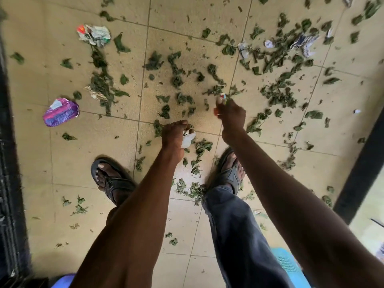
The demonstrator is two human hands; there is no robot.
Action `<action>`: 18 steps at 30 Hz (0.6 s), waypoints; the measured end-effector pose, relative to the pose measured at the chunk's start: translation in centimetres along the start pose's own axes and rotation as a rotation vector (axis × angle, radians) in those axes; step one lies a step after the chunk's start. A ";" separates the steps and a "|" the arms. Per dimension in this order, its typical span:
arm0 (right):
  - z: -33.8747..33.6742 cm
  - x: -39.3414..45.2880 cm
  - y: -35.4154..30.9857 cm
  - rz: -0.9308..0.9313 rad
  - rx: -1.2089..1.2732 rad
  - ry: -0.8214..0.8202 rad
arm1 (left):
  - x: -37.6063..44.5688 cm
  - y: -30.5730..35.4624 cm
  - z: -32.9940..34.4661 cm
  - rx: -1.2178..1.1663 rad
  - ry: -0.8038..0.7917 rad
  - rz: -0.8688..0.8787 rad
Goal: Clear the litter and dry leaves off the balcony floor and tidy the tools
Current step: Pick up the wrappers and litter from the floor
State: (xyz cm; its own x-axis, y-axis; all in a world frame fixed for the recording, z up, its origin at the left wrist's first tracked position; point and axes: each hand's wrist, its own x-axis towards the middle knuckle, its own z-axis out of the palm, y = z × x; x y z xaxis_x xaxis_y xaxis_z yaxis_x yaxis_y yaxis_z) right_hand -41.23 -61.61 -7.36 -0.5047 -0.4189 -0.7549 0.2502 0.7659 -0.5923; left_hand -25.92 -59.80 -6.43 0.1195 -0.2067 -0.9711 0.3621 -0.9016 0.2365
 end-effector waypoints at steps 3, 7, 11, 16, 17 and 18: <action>-0.3 -3.8 -0.6 0.327 0.367 -0.230 | -2.4 1.2 -0.3 -0.008 -0.043 0.039; 2.4 -8.4 -1.2 0.238 0.189 -0.331 | -3.9 3.1 -2.8 0.086 0.053 0.138; 8.3 -12.4 -0.7 -0.097 -0.231 -0.437 | -5.2 6.0 -7.1 0.189 0.037 0.121; 18.2 -16.8 -0.5 0.129 -0.202 -0.781 | -2.9 8.9 -17.0 0.049 0.269 0.221; 19.9 -17.3 -0.2 0.185 -0.164 -0.813 | -2.3 9.3 -19.2 0.002 0.309 0.227; 21.8 -17.6 0.4 0.159 -0.199 -0.828 | -1.6 9.8 -21.4 -0.067 0.328 0.234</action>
State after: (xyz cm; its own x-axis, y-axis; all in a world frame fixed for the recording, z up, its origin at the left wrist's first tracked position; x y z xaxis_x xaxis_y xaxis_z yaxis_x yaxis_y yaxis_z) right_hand -14.28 -64.56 -0.50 0.3071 -0.4610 -0.8325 0.0782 0.8841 -0.4607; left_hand -2.77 -60.22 -1.85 0.4900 -0.2618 -0.8315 0.3482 -0.8156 0.4621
